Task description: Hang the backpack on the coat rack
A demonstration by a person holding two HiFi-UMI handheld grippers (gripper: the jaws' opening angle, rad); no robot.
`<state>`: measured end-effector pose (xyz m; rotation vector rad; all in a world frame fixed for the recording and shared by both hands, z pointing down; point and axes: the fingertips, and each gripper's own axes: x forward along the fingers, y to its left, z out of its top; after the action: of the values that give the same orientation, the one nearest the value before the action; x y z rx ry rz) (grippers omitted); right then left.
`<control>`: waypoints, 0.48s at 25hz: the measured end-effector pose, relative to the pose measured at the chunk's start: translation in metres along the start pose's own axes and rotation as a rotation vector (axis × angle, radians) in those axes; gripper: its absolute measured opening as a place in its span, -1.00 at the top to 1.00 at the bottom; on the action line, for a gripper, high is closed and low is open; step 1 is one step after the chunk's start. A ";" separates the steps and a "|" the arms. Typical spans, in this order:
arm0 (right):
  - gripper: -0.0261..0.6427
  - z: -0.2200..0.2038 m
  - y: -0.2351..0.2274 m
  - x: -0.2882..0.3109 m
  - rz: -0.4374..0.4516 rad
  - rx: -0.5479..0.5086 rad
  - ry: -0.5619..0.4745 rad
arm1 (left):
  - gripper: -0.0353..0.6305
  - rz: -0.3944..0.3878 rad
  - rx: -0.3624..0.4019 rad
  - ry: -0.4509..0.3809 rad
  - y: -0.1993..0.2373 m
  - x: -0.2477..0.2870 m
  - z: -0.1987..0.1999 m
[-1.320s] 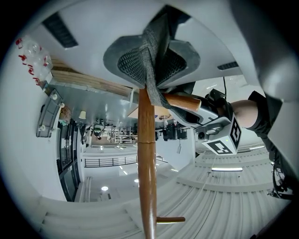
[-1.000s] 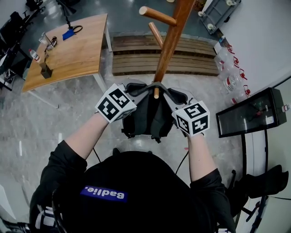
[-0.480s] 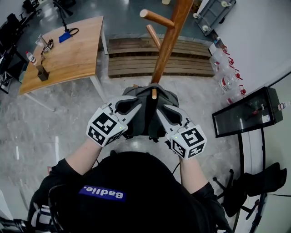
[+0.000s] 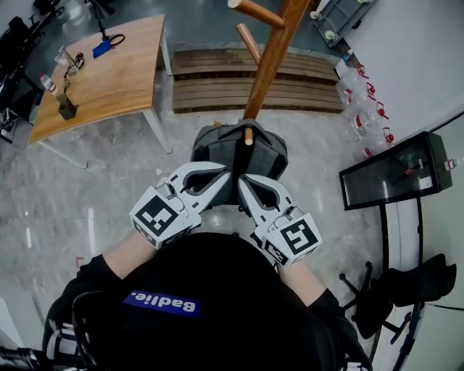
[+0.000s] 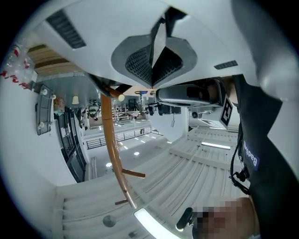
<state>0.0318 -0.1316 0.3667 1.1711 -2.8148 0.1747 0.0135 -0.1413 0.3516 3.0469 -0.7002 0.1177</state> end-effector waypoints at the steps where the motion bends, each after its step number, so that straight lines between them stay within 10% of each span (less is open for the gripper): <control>1: 0.90 -0.003 0.001 0.000 -0.004 0.010 -0.007 | 0.87 -0.005 -0.001 0.001 -0.001 0.000 -0.003; 12: 0.91 -0.012 0.009 -0.001 0.014 0.013 -0.008 | 0.87 -0.019 -0.021 0.031 -0.010 -0.002 -0.020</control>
<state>0.0265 -0.1226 0.3781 1.1574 -2.8338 0.1906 0.0147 -0.1306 0.3711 3.0244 -0.6662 0.1557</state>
